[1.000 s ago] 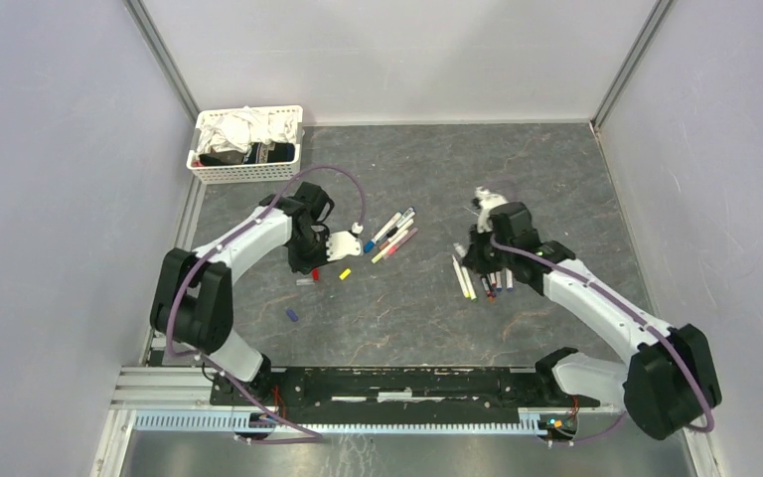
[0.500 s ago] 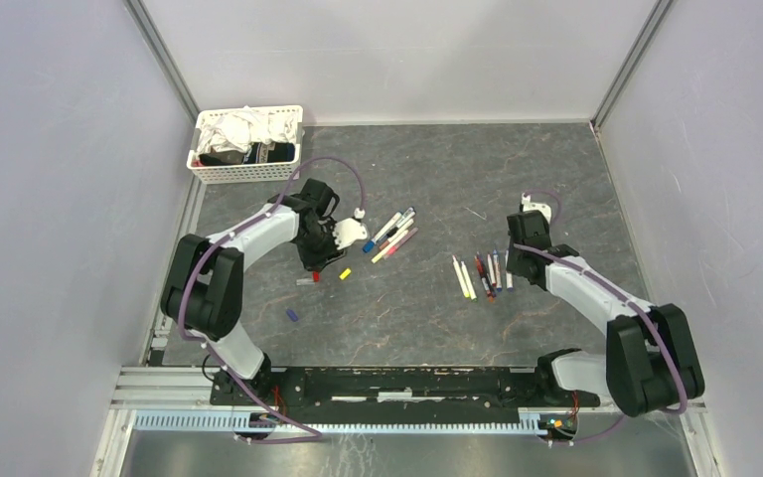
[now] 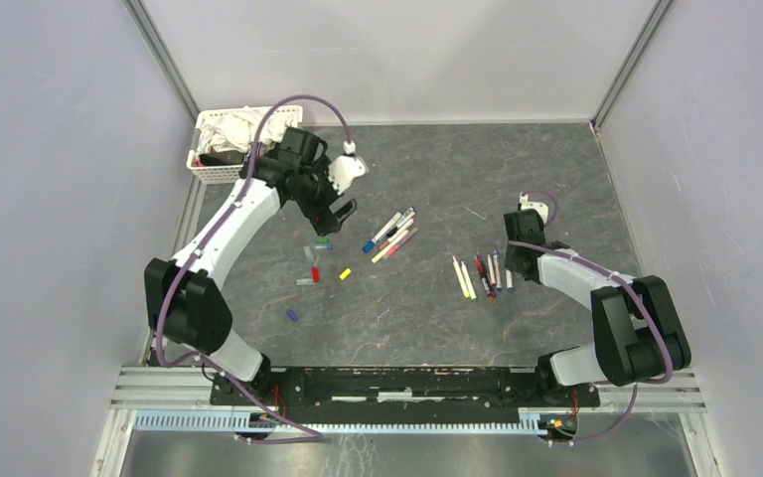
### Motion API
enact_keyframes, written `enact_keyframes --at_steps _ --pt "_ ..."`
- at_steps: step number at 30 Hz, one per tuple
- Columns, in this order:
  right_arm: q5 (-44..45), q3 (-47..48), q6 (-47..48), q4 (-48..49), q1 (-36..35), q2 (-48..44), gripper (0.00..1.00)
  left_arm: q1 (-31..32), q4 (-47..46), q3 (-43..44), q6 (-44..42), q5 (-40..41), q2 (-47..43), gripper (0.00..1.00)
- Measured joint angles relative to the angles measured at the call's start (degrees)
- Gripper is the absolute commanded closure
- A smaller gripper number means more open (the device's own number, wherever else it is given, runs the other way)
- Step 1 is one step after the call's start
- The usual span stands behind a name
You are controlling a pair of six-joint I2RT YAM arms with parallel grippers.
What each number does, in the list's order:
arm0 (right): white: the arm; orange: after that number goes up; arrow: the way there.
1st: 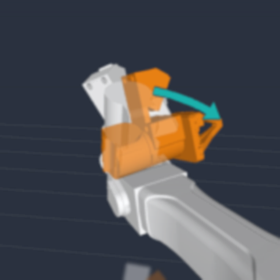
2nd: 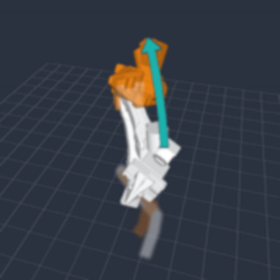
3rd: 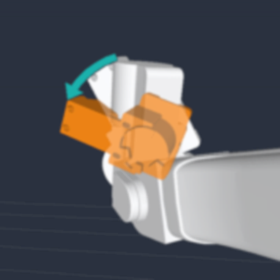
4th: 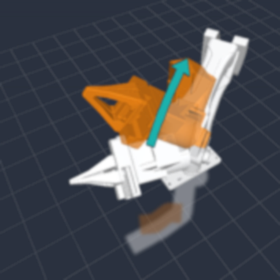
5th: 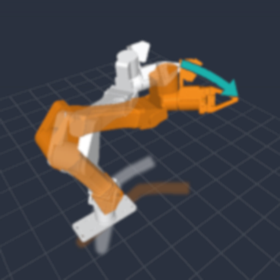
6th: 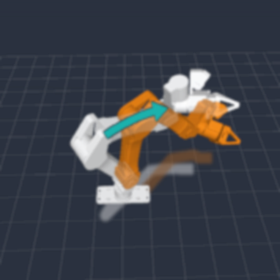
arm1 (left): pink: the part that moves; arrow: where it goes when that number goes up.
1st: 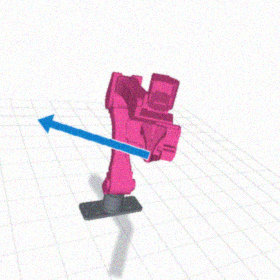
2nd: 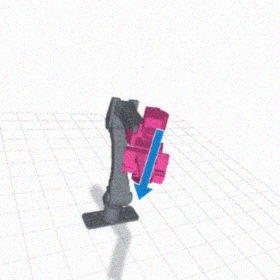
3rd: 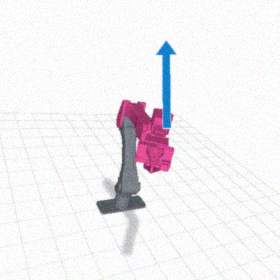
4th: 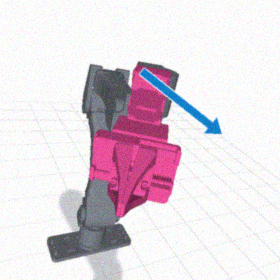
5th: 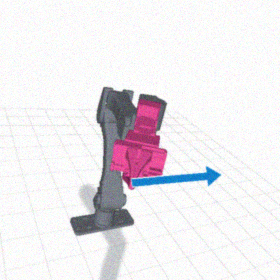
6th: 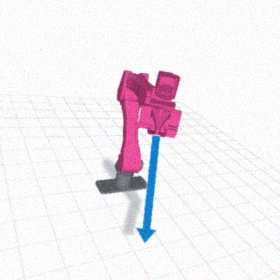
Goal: Open the pen caps
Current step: Place the pen at the center of the board.
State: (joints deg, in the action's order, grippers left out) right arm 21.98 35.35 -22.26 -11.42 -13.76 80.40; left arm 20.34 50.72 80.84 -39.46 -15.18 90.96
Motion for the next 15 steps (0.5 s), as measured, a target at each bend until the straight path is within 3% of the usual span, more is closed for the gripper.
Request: enact_keyframes --at_steps 7,15 --pt "-2.25 -0.61 -0.37 2.14 0.02 0.28 0.58 -1.7 -0.42 3.78 6.86 4.66 -5.25 0.0" --pt "-5.79 -1.11 -0.42 0.98 0.31 -1.53 0.43 -2.32 -1.36 3.78 10.73 8.04 -9.66 0.0"
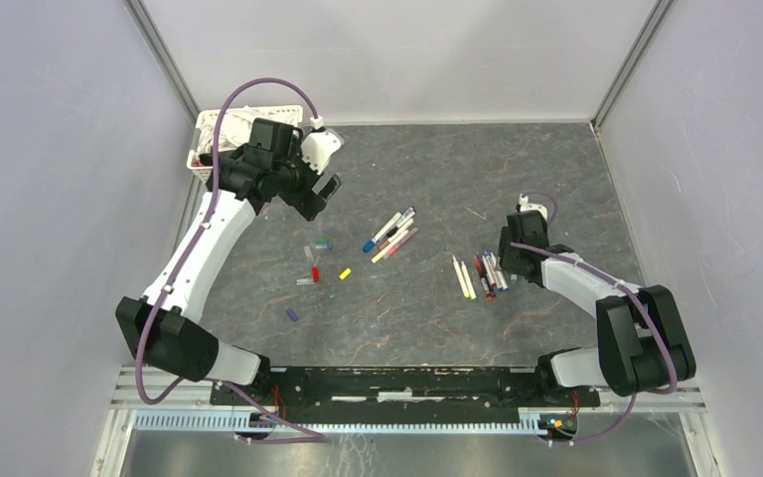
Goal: Open the pen caps
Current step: Place the pen at the center of the board, then pick up the pen from the center of the board.
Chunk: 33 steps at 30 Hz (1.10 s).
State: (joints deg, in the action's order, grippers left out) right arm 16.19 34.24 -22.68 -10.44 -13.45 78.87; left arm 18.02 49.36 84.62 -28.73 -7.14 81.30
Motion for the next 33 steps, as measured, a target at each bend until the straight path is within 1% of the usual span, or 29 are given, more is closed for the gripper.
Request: enact_keyframes --at_steps 7,10,13,17,19,23,27,33 --pt "-2.21 1.66 -0.04 -4.57 -0.11 -5.05 0.36 -0.07 1.57 0.0 0.7 0.15 0.42 0.0" --pt "-2.43 4.98 -0.07 -5.53 -0.9 -5.31 0.35 -0.28 1.97 0.0 0.72 0.13 0.42 0.0" --pt "-2.34 9.22 -0.22 -6.14 -3.89 -4.11 0.36 -0.46 2.73 0.0 0.74 0.09 0.42 0.0" --pt "-2.32 17.81 -0.48 -6.29 -10.86 2.8 0.38 -0.85 3.58 0.0 0.76 -0.48 0.39 0.0" --pt "-2.56 23.43 -0.52 -6.56 -14.95 8.31 0.4 -0.98 4.42 0.0 0.76 -0.87 0.31 0.0" --pt "-4.09 32.52 -1.25 -6.82 -19.93 18.1 0.43 -0.98 5.49 -0.02 0.76 -2.01 -0.04 0.0" --pt "-5.66 37.64 -3.58 -6.86 -21.79 25.4 0.48 -0.98 6.67 -0.07 0.74 -2.93 -0.55 0.0" --pt "-5.51 39.76 -7.85 -7.02 -22.18 30.88 0.54 -0.98 8.07 -0.85 0.74 -5.4 -1.97 0.0"
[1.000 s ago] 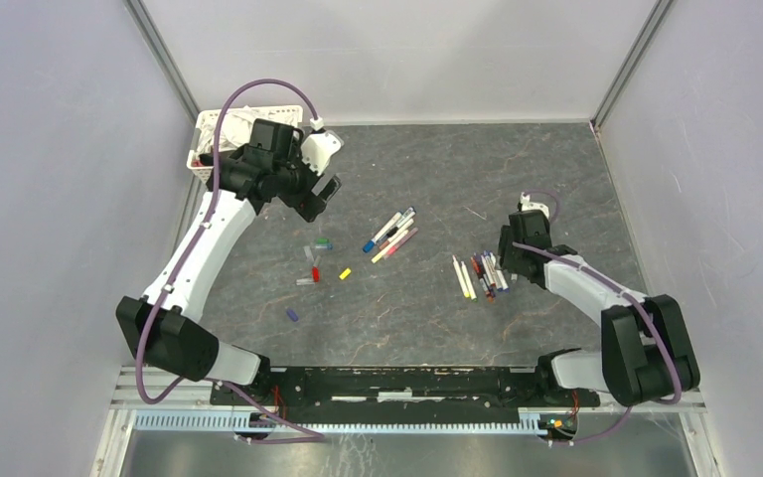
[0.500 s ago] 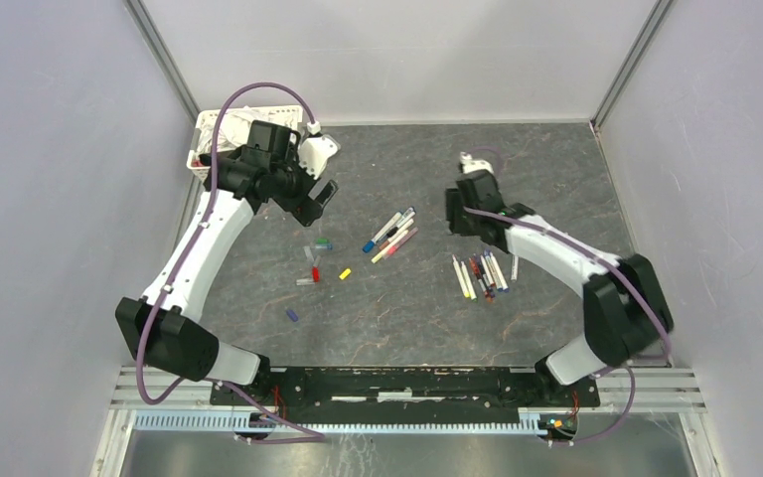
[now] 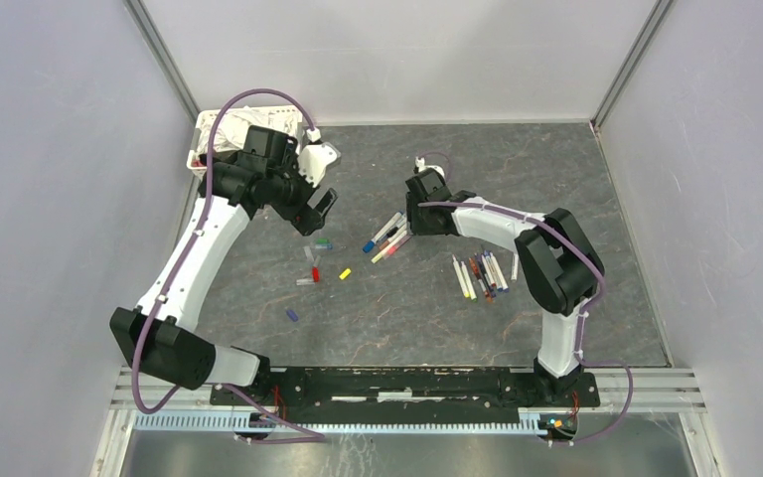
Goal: Open the pen caps
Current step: Pick up the pen from the center of the board.
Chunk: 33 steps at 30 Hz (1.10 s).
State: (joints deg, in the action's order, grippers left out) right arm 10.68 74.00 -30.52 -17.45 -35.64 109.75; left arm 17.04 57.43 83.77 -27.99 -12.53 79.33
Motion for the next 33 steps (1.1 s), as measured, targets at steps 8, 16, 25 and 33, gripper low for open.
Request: enact_keyframes --at_steps 8,16,25,33 --pt "2.51 0.15 -4.26 -0.17 -0.26 1.86 0.56 0.0 0.59 -0.39 0.0 -1.31 -0.11 0.0" --pt "3.41 0.13 -8.15 0.55 -0.61 1.86 0.56 0.0 1.09 -0.66 -0.02 -1.64 -0.11 0.0" --pt "4.81 0.13 -12.37 0.57 -2.14 2.29 0.61 0.0 1.31 -1.07 -0.04 -2.6 -0.11 0.0" --pt "8.07 0.5 -12.94 -0.66 -2.8 3.72 0.69 0.0 1.46 -1.62 -0.07 -2.6 -0.31 0.0"
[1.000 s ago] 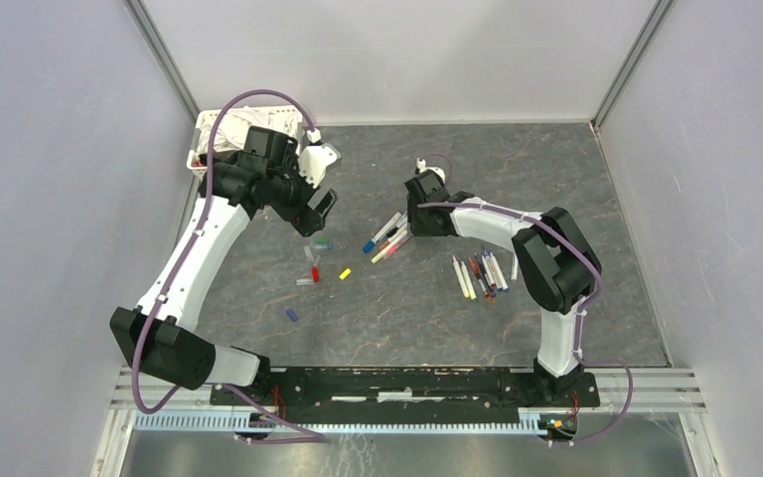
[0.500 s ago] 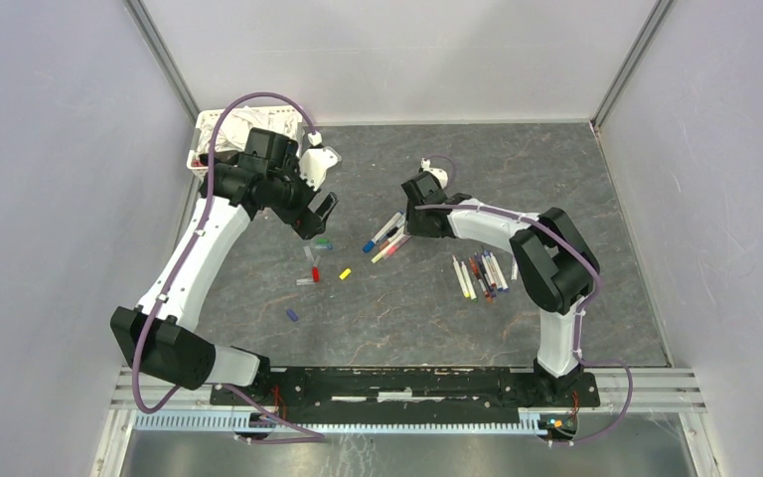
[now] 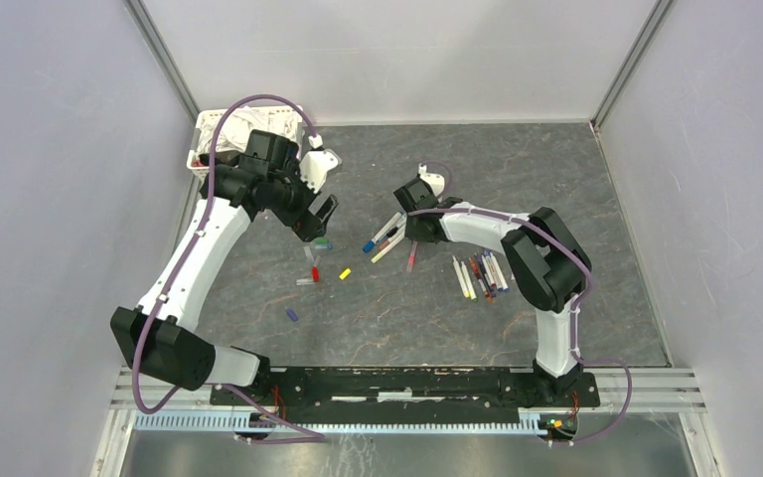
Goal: Open the pen caps
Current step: Pick up the pen from the center of the board.
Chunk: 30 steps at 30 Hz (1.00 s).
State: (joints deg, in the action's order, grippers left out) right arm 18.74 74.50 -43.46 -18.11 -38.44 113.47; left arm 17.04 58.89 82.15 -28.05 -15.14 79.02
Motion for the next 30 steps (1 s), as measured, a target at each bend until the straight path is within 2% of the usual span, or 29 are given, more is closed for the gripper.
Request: enact_keyframes --at_steps 4,10,15,19,25,30 --pt "1.9 0.42 0.48 -1.05 -0.24 0.28 0.78 0.0 0.31 -0.02 0.0 0.0 -0.09 0.0" --pt "4.31 -0.98 1.97 -1.14 -0.46 -0.61 1.0 0.0 0.87 -0.02 0.02 -0.22 -0.13 0.0" --pt "5.2 -4.22 2.93 -1.92 -0.46 -4.37 1.0 0.0 1.49 0.09 0.04 -1.46 -0.13 0.0" --pt "4.85 -7.21 2.8 -1.2 -0.48 -10.91 1.0 0.0 2.12 0.48 0.81 -3.39 -0.13 0.0" --pt "4.13 -10.78 1.16 8.35 -4.2 -25.97 1.0 0.0 2.05 0.74 4.22 -10.73 -0.13 0.0" --pt "5.46 -10.71 0.63 16.59 -11.63 -30.67 1.0 0.42 0.02 -2.01 6.97 -19.32 -0.72 0.0"
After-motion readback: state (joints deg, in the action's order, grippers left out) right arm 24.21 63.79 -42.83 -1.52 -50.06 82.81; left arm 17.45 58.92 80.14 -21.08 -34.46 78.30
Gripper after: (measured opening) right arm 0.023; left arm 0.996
